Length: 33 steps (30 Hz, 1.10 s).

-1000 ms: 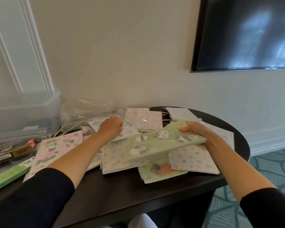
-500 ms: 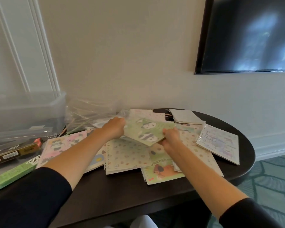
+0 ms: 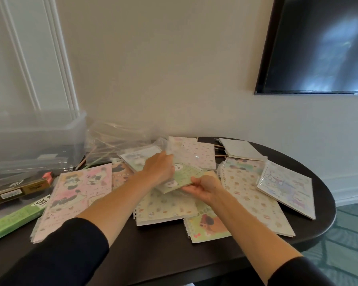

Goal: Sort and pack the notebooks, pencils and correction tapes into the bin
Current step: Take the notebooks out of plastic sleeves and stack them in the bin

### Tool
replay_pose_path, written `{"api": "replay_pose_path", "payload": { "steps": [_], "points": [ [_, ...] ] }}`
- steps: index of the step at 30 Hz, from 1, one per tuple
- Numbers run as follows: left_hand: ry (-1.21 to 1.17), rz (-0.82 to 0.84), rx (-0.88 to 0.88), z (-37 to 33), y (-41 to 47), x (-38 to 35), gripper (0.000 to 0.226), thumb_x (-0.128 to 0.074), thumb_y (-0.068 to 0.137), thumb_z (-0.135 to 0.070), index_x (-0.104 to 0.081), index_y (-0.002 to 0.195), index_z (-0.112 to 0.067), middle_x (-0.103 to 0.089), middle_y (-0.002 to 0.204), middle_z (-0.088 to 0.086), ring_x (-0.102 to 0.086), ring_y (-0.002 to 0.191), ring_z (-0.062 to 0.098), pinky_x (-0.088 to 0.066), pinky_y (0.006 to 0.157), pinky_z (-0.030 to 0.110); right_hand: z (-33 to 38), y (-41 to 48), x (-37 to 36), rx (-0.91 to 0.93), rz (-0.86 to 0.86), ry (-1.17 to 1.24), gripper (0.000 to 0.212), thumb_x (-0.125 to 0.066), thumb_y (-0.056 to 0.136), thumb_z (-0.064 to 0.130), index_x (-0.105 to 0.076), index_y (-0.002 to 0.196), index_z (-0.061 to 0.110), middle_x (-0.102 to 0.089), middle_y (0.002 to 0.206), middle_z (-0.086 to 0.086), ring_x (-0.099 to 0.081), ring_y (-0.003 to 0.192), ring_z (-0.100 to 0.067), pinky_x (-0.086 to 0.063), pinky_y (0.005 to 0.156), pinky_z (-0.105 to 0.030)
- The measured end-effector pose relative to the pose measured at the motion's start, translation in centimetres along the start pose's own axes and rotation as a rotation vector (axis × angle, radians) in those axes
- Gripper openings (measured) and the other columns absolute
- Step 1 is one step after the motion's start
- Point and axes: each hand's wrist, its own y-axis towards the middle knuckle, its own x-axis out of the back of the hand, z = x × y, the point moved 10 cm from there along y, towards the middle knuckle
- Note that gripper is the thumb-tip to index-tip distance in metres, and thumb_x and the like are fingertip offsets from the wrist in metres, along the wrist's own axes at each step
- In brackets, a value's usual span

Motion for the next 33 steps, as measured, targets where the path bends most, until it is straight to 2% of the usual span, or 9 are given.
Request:
{"api": "replay_pose_path", "payload": {
  "steps": [5, 12, 14, 18, 21, 25, 28, 30, 33],
  "points": [
    [-0.298, -0.112, -0.042, -0.6, 1.2, -0.3, 0.032, -0.03, 0.1, -0.02, -0.043, 0.072, -0.011, -0.052, 0.08, 0.011, -0.051, 0.078, 0.028, -0.032, 0.064, 0.036, -0.5, 1.7, -1.2, 0.011, 0.019, 0.03, 0.028, -0.028, 0.097, -0.006, -0.049, 0.116, -0.002, -0.059, 0.107, -0.025, -0.051, 0.116, -0.041, -0.039, 0.098, -0.057],
    [-0.495, -0.22, -0.169, 0.5, 1.6, 1.0, 0.034, -0.038, 0.099, -0.028, -0.065, 0.106, -0.008, -0.068, 0.099, 0.013, -0.06, 0.093, 0.025, -0.04, 0.08, 0.03, -0.6, 4.1, -4.2, 0.115, 0.005, -0.057, 0.037, -0.028, 0.097, -0.006, -0.047, 0.126, 0.006, -0.059, 0.091, -0.015, -0.059, 0.079, -0.029, -0.052, 0.07, -0.047],
    [-0.543, -0.222, -0.192, 0.6, 1.8, 1.3, 0.035, -0.039, 0.099, -0.027, -0.065, 0.105, -0.004, -0.068, 0.098, 0.016, -0.06, 0.092, 0.026, -0.041, 0.081, 0.031, -0.6, 4.5, -4.5, 0.128, -0.018, -0.09, 0.036, -0.029, 0.097, -0.005, -0.046, 0.127, 0.005, -0.059, 0.096, -0.015, -0.06, 0.081, -0.03, -0.053, 0.064, -0.044],
    [-0.629, -0.21, -0.189, 1.0, 1.9, 1.2, 0.038, -0.041, 0.098, -0.027, -0.064, 0.098, 0.004, -0.066, 0.095, 0.022, -0.06, 0.09, 0.031, -0.041, 0.082, 0.033, 0.3, 5.0, -4.2, 0.199, -0.077, -0.314, 0.022, -0.035, 0.098, 0.001, -0.053, 0.108, 0.007, -0.06, 0.103, -0.019, -0.063, 0.08, -0.032, -0.056, 0.061, -0.038],
    [-0.724, -0.128, -0.17, 0.9, 2.1, 0.1, 0.037, -0.041, 0.098, -0.026, -0.06, 0.084, 0.002, -0.061, 0.084, 0.019, -0.056, 0.08, 0.027, -0.041, 0.08, 0.031, 1.9, 4.7, -3.3, 0.346, -0.214, -0.692, 0.026, -0.048, 0.096, 0.015, -0.052, 0.072, 0.007, -0.062, 0.077, -0.018, -0.066, 0.079, -0.038, -0.055, 0.069, -0.038],
    [-0.931, 0.014, -0.067, 1.7, 1.7, -1.8, 0.025, -0.048, 0.095, -0.029, -0.067, 0.093, -0.012, -0.051, 0.087, 0.002, -0.048, 0.083, 0.01, -0.037, 0.081, 0.022, 1.6, 4.3, -2.6, 0.269, -0.197, -0.729, 0.028, -0.047, 0.096, 0.013, -0.05, 0.068, 0.006, -0.051, 0.05, -0.007, -0.053, 0.034, -0.016, -0.042, 0.034, -0.021],
    [-1.003, 0.183, 0.02, 1.9, 0.7, -3.8, 0.026, -0.053, 0.089, -0.037, -0.064, 0.082, -0.015, -0.057, 0.083, 0.0, -0.051, 0.078, 0.011, -0.036, 0.08, 0.022, 1.9, 3.4, -2.7, 0.208, -0.135, -0.754, 0.027, -0.039, 0.096, 0.001, -0.055, 0.074, -0.001, -0.057, 0.057, -0.012, -0.057, 0.041, -0.016, -0.051, 0.04, -0.022],
    [-1.119, 0.255, 0.092, 2.3, -0.1, -4.7, 0.034, -0.048, 0.091, -0.043, -0.068, 0.09, -0.017, -0.067, 0.094, -0.008, -0.059, 0.092, 0.005, -0.04, 0.085, 0.019, 2.2, 2.5, -2.0, 0.194, -0.153, -0.819, 0.022, -0.038, 0.093, -0.001, -0.057, 0.084, -0.006, -0.062, 0.062, -0.016, -0.061, 0.05, -0.019, -0.054, 0.052, -0.026],
    [-1.297, 0.171, 0.205, 4.3, -0.9, -3.9, 0.043, -0.041, 0.094, -0.044, -0.07, 0.093, -0.011, -0.072, 0.093, -0.001, -0.067, 0.089, 0.01, -0.05, 0.075, 0.02, 3.5, 0.3, -1.0, 0.275, -0.253, -0.894, 0.018, -0.044, 0.09, 0.003, -0.059, 0.085, -0.005, -0.063, 0.067, -0.017, -0.06, 0.055, -0.022, -0.051, 0.06, -0.031]
  ]
}}
